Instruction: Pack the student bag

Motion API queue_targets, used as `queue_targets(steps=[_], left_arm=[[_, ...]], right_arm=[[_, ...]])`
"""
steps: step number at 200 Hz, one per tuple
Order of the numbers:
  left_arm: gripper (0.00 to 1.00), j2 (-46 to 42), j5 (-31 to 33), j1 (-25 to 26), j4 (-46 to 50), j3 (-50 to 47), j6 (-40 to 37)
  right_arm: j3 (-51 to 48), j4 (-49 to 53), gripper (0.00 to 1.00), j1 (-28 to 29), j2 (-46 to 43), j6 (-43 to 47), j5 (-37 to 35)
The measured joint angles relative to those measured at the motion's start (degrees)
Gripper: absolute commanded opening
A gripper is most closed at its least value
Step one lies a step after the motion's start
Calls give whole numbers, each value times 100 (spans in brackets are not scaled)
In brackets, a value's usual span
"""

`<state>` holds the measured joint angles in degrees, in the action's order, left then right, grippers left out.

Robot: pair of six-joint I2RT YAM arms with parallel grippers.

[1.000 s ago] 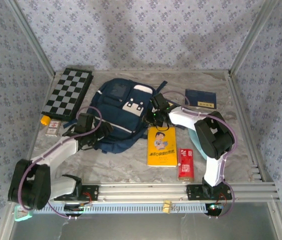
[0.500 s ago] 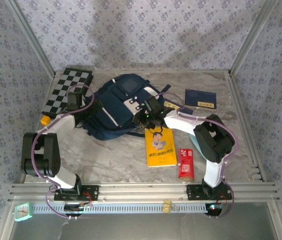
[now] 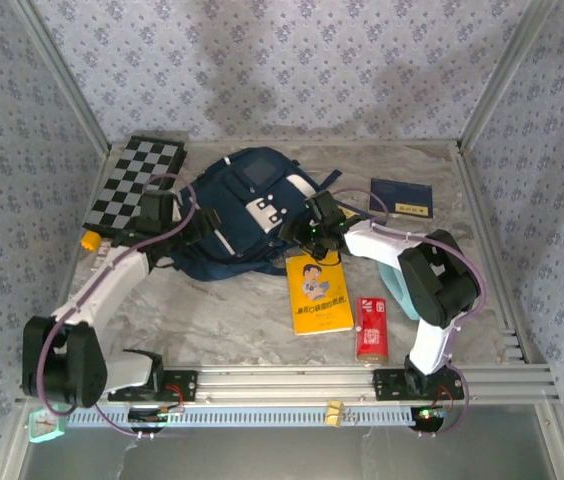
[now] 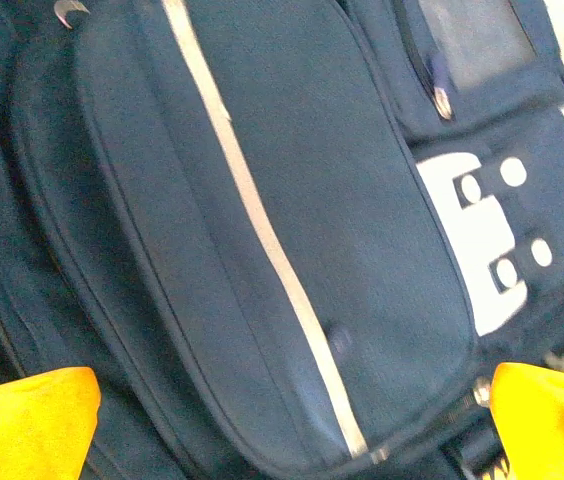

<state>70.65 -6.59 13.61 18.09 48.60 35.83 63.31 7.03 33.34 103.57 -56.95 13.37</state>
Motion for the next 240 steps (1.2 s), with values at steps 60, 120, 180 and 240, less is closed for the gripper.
queue_targets(steps=[60, 120, 180, 240], left_arm=[[75, -1528, 487, 1648, 9, -1150, 463], [67, -1137, 1102, 3150, -944, -1694, 369], [65, 745, 1648, 3921, -1672, -1187, -243], [56, 1952, 2291, 3930, -1875, -442, -343]], right_arm=[[190, -280, 18, 11, 391, -140, 122], [188, -396, 6, 94, 310, -573, 101], [201, -367, 2, 146, 175, -994, 103], [448, -164, 1, 179, 17, -1272, 83]])
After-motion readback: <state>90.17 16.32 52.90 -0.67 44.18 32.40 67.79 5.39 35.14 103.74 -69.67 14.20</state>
